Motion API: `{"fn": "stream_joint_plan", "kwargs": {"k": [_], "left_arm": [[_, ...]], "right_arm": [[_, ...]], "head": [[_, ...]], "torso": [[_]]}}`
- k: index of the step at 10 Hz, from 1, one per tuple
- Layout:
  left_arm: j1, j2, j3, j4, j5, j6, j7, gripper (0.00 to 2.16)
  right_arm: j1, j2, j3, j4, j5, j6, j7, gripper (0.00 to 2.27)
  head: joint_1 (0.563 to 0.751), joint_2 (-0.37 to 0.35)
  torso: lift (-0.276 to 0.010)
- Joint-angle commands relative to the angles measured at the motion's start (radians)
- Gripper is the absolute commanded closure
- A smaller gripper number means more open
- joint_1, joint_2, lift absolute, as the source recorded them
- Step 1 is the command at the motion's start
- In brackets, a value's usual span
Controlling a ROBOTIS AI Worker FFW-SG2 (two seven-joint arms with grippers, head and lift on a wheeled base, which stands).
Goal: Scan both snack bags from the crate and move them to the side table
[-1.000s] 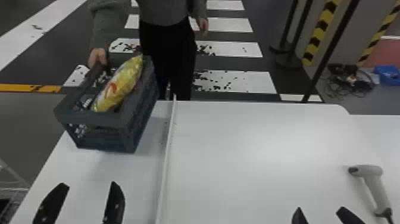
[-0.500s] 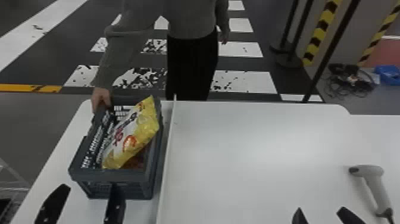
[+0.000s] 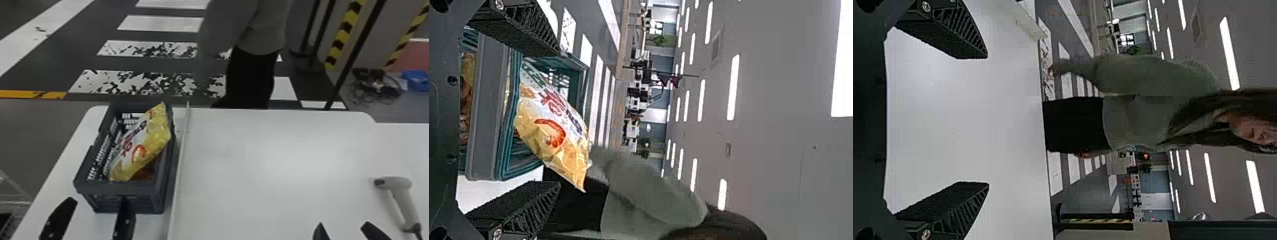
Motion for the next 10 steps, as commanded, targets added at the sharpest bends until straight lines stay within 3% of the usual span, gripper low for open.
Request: {"fn": "stream_joint_plan", "kwargs": {"k": [1,3,5,6,8,10], "left_arm": [[0.0,0.0,0.006,-0.003,0.002,0.001,-0.001,0.08],[0.0,0.0,0.032,-0.02,0.025,0.004,-0.018,0.09],[0.0,0.003,0.084,-0.074,0.071,0.075,-0.072,0.09],[0.003,0.003,0.13,-0.101,0.118,0.118,-0.119,0.09],[-0.005,0.005,0.227,-0.155,0.17,0.296,-0.222,0.09],[-0.057,-0.002,0.33,-0.161,0.241,0.486,-0.35,0.08]], "right_arm": [[0.0,0.0,0.0,0.003,0.0,-0.002,0.0,0.08],[0.0,-0.002,0.0,0.004,0.0,-0.011,0.0,0.08],[0.0,-0.008,0.005,0.003,0.005,-0.014,0.0,0.08],[0.002,-0.009,0.006,-0.001,0.006,-0.017,0.0,0.08],[0.002,-0.021,0.011,-0.001,0.008,-0.023,0.0,0.08],[0.002,-0.035,0.022,-0.001,0.011,-0.023,0.0,0.08]], "head": [[0.695,-0.018],[0.695,-0.013],[0.695,0.003],[0.695,0.009],[0.695,0.04],[0.695,0.063]], "torso": [[-0.095],[-0.095],[-0.095],[-0.095],[-0.095],[-0.095]]}}
